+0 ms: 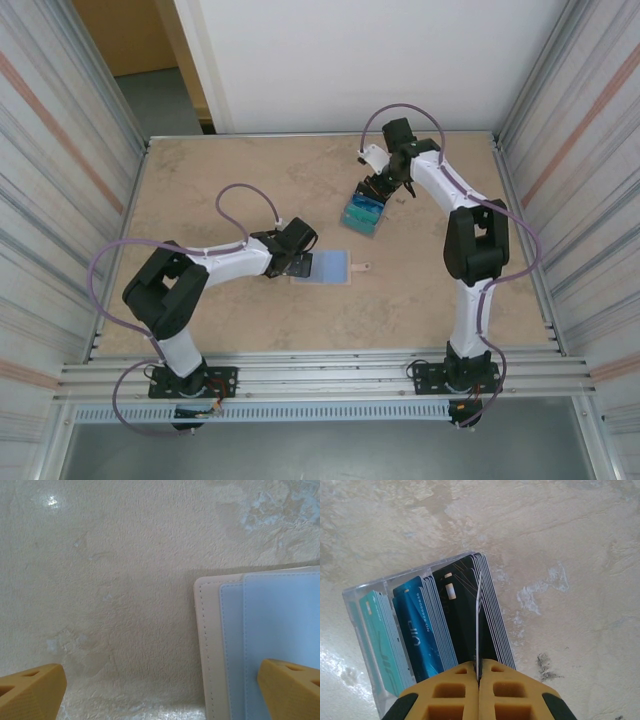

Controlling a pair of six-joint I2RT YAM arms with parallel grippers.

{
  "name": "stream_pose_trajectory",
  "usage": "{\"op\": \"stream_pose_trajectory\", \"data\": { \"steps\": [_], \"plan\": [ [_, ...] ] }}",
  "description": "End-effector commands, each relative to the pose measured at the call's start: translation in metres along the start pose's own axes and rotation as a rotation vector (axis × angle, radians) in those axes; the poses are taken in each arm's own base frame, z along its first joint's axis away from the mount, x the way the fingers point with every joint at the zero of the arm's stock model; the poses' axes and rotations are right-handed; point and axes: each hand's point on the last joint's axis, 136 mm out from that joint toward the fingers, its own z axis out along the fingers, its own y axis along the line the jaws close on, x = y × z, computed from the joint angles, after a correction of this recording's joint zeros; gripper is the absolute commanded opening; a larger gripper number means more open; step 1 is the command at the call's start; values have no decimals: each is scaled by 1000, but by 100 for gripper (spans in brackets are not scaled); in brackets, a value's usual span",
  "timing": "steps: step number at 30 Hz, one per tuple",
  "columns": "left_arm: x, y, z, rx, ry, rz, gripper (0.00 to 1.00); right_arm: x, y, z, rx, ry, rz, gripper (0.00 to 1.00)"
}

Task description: Take the credit cards out of the card holder

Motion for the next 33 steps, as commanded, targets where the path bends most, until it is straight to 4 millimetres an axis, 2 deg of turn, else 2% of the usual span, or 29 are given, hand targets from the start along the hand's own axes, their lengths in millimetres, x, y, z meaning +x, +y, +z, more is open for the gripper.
{"op": "stream_pose_trajectory", "data": {
  "steps": [1, 7, 8, 16, 23, 27, 33],
  "plan": [
    [15, 19, 1, -64, 45, 16, 99, 2, 1, 5, -9, 35, -38, 4],
    [14, 20, -2, -62, 40, 10, 99, 6, 8, 19, -9, 78, -63, 9],
    [14, 20, -2, -62, 40, 11, 99, -3, 4, 15, 7, 59, -68, 11],
    [13, 22, -4, -67, 36, 11, 99, -9, 8, 12, 8, 49, -70, 25],
    [14, 27, -3, -77, 36, 6, 99, -13, 7, -2, 22, 29, -56, 27],
    [14, 31, -4, -85, 35, 0, 99, -18, 7, -18, 32, -3, -35, 29],
    [14, 40, -4, -95, 29, -6, 99, -11, 6, -37, 79, -36, 62, 35]
  ]
}}
